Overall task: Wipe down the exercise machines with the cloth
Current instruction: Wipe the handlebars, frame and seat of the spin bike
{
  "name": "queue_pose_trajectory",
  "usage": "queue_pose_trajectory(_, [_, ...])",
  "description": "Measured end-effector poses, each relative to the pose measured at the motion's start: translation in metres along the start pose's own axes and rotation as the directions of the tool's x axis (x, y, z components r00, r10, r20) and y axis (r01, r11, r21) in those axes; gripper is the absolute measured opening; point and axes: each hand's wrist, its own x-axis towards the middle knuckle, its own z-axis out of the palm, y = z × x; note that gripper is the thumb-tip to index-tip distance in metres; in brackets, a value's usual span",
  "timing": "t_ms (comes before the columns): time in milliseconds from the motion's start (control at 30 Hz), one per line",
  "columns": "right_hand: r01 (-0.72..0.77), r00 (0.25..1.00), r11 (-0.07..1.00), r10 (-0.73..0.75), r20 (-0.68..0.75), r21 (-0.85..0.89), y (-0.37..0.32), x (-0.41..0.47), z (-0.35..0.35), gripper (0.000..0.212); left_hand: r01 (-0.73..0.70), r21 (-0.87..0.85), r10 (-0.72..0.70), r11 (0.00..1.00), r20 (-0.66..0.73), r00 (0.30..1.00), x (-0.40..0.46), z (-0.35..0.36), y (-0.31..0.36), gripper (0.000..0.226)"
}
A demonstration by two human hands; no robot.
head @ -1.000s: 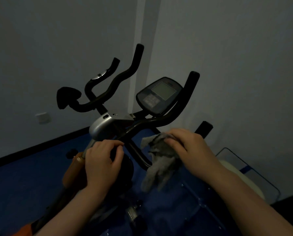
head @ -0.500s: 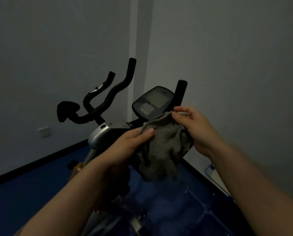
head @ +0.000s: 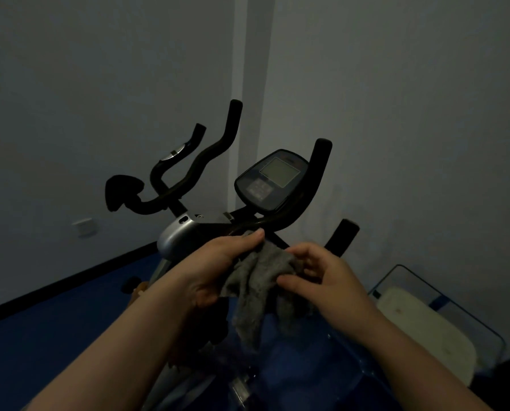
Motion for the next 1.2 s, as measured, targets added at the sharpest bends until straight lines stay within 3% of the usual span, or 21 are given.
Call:
queue_pose_trajectory(67, [0.0,0.999,0.998,0.002,0.034,-0.064,-0.003,0.003,-0.01,0.024,0.004,0.116,-0.002,0.993,-0.018,1.0,-0.001,-0.01,0.002,0.032])
queue_pose_trajectory(167, [-0.002,0.995,0.983,0.02,0.097,-0.183,-0.018,0.006,-0.028,0.029,-0.009,0.386,0.045,0.922,-0.085,0.995,-0.005,-0.026,0.012,0.04])
queue_pose_trajectory(267, [-0.031,0.984,0.967,0.073,0.16,-0.252,-0.029,0.011,-0.041,0.031,-0.02,0.693,0.212,0.72,-0.192,0.958,-0.01,-0.032,0.015,0.028])
queue_pose_trajectory(333, [-0.007,0.992,0.951,0.046,0.119,-0.309,-0.029,0.015,-0.042,0.022,-0.025,0.795,0.339,0.606,-0.23,0.912,-0.01,-0.034,0.009,0.036])
queue_pose_trajectory(400, [0.032,0.998,0.932,-0.009,0.066,-0.362,-0.025,0.018,-0.038,0.014,-0.081,0.855,0.41,0.512,-0.161,0.898,-0.008,-0.034,-0.002,0.056])
queue_pose_trajectory(500, [0.112,0.993,0.9,-0.087,0.078,-0.421,-0.023,0.021,-0.03,0.009,-0.218,0.918,0.387,0.331,0.078,0.919,-0.007,-0.019,-0.013,0.07])
queue_pose_trajectory(567, [0.153,0.988,0.883,-0.129,0.084,-0.445,-0.024,0.023,-0.028,0.01,-0.286,0.884,0.373,0.371,0.14,0.917,-0.008,-0.002,-0.018,0.051])
queue_pose_trajectory(667, [0.184,0.981,0.797,-0.187,0.054,-0.575,-0.026,0.025,-0.031,0.003,-0.234,0.895,0.465,0.38,0.033,0.885,-0.003,0.009,-0.022,0.019])
queue_pose_trajectory(767, [0.059,0.987,0.614,-0.152,-0.044,-0.787,-0.02,0.026,-0.035,0.019,-0.193,0.883,0.498,0.428,-0.052,0.866,-0.002,0.008,-0.018,0.013])
queue_pose_trajectory(800, [-0.009,0.988,0.606,-0.116,-0.099,-0.795,-0.017,0.026,-0.034,0.025,-0.202,0.868,0.517,0.453,-0.071,0.853,-0.002,0.008,-0.017,0.012])
queue_pose_trajectory(867, [-0.1,0.984,0.715,-0.033,-0.177,-0.692,-0.012,0.025,-0.027,0.03,-0.219,0.854,0.588,0.472,-0.12,0.799,-0.003,0.01,-0.018,0.009])
queue_pose_trajectory(967, [-0.187,0.961,0.948,0.122,-0.25,-0.257,-0.012,0.024,-0.011,0.032,-0.288,0.804,0.677,0.519,-0.182,0.713,0.0,0.021,-0.029,0.012])
queue_pose_trajectory(1033, [-0.259,0.941,0.96,0.275,-0.198,0.104,-0.017,0.023,-0.001,0.038,-0.335,0.799,0.675,0.499,-0.116,0.729,0.0,0.028,-0.039,0.025])
queue_pose_trajectory(1067, [-0.284,0.934,0.94,0.315,-0.167,0.187,-0.017,0.022,0.001,0.04,-0.351,0.815,0.665,0.462,-0.057,0.745,0.0,0.03,-0.044,0.033])
queue_pose_trajectory(1133, [-0.276,0.937,0.938,0.311,-0.157,0.209,-0.012,0.021,0.001,0.034,-0.388,0.816,0.634,0.428,0.035,0.772,-0.004,0.027,-0.051,0.044])
queue_pose_trajectory(1200, [-0.24,0.935,0.949,0.283,-0.214,0.205,-0.005,0.021,-0.003,0.019,-0.398,0.774,0.601,0.493,0.029,0.799,-0.011,0.019,-0.052,0.038])
